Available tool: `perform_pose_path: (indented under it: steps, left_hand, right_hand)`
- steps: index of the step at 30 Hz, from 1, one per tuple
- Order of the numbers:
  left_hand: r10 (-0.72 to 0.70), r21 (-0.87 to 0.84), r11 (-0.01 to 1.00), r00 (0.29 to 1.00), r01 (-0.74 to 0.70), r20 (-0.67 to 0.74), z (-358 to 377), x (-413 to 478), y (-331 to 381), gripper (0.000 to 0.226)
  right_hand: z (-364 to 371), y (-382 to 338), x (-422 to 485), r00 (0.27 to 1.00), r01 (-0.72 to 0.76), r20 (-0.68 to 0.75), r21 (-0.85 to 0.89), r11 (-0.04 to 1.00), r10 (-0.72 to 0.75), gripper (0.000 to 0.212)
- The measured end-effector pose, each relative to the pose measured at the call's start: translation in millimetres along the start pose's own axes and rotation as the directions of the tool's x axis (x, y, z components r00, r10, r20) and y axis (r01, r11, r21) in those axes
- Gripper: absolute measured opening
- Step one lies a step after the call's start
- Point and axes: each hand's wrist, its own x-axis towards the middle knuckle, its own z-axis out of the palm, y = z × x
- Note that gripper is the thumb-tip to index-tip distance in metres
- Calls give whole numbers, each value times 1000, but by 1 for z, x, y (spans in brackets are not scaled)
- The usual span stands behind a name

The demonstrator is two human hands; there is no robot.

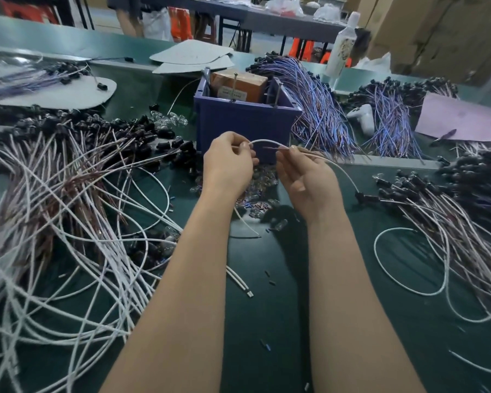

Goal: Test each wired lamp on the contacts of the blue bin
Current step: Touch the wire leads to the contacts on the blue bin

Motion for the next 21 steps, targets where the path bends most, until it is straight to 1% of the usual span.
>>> perform_pose_path:
  steps: [3,4,6,8,10,11,13,15,17,18,19,21]
  left_hand:
    - [2,-16,1000,1000,-2,13,1,-1,3,17]
    - [9,-19,1000,1000,-9,9,1,-2,4,16]
    - [37,-13,999,999,-38,-20,0,-1,5,17]
    - [69,-8,998,997,-70,-46,-2,0,8,16]
    - [79,-53,995,996,-81,-41,-2,0,11,17]
    - [77,-90,993,997,-79,-28,-1,-1,13,19]
    - [73,-162,984,997,-71,7,-1,-3,15,23]
    - [81,-195,979,995,-67,61,-2,-5,16,24]
    - [93,-207,976,987,-65,129,-2,-6,18,22]
    - [103,-218,974,983,-68,151,-2,-6,18,20]
    - [114,-231,970,981,-75,159,-1,-5,18,17]
    - [121,-225,971,982,-86,145,-3,-2,15,11]
  right_hand:
    - [2,-1,-2,999,34,7,-14,999,-34,13]
    - [3,-1,-3,999,44,17,-57,997,-43,13]
    - [8,-2,-5,997,61,64,-227,972,-48,13]
    - [15,-4,-8,985,79,170,-420,904,-7,11]
    - [22,-7,-12,948,124,308,-586,801,79,11]
    - [25,-8,-13,926,156,359,-646,747,117,11]
    - [30,-7,-16,903,210,404,-714,667,149,10]
    - [33,-8,-17,903,239,409,-737,633,135,13]
    - [34,-9,-16,914,251,396,-728,638,92,17]
    - [34,-10,-15,922,264,383,-714,648,47,17]
    - [35,-12,-14,932,276,361,-682,677,-17,15]
    - [35,-17,-11,955,272,251,-531,802,-157,11]
